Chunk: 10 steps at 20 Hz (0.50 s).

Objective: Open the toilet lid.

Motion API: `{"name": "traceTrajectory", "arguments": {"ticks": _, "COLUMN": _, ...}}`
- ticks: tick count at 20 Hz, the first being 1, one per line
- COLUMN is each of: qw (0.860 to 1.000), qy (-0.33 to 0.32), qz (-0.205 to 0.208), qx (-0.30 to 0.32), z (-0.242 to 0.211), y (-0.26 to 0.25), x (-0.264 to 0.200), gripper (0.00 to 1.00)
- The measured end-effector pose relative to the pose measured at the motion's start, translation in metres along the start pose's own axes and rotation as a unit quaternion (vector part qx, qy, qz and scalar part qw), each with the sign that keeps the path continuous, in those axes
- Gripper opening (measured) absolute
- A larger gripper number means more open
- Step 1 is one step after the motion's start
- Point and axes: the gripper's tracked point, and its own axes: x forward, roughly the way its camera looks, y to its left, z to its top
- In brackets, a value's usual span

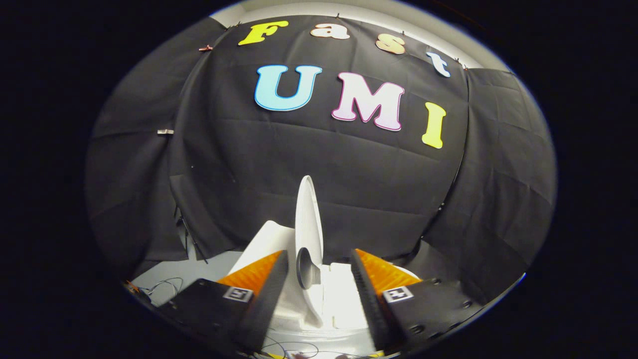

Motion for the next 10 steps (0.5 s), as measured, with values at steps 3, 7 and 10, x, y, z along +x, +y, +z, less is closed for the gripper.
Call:
{"name": "traceTrajectory", "arguments": {"ticks": 3, "qw": 1.000, "qy": -0.001, "qz": 0.013, "qx": 0.017, "z": 0.005, "y": -0.002, "x": -0.009, "gripper": 0.99}}
{"name": "traceTrajectory", "arguments": {"ticks": 7, "qw": 0.999, "qy": -0.011, "qz": 0.030, "qx": 0.024, "z": 0.021, "y": -0.007, "x": -0.025, "gripper": 0.99}}
{"name": "traceTrajectory", "arguments": {"ticks": 10, "qw": 0.998, "qy": -0.026, "qz": 0.042, "qx": 0.030, "z": 0.038, "y": -0.015, "x": -0.041, "gripper": 0.99}}
